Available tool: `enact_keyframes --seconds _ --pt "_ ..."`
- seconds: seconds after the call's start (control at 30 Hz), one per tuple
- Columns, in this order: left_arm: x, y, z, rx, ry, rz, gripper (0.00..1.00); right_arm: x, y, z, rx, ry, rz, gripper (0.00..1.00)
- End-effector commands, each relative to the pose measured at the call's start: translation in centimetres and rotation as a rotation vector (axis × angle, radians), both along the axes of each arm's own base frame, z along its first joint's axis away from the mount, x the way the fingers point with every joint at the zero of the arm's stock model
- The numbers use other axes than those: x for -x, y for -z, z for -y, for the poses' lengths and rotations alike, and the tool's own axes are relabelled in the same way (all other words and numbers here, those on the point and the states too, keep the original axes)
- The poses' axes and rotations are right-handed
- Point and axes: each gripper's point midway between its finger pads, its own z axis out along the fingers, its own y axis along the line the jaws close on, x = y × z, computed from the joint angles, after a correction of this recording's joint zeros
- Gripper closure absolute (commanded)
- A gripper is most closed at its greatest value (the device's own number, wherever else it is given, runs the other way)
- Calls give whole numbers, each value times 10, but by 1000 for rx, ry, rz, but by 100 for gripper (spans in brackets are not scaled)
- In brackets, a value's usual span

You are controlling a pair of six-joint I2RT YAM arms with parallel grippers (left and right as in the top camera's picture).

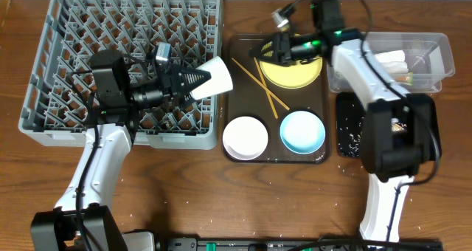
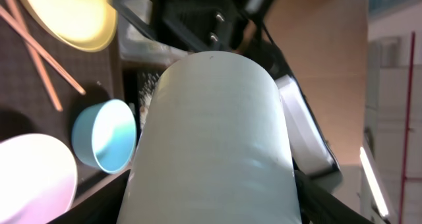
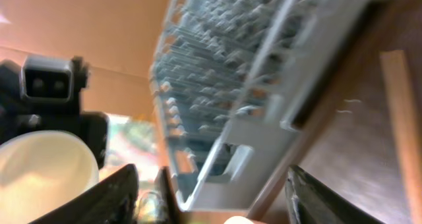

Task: Sort waste into correct bins and load items into the dishwasher
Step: 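Lower the white cup into the dish rack with the left gripper and release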

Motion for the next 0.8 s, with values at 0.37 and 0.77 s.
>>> enact_keyframes --seconds 0.37,0.77 --pt "-41 -2 -23 -180 -238 -11 74 21 -101 87 564 342 374 16" --pt "-10 11 -82 -803 -380 -196 74 29 -101 99 624 366 362 16"
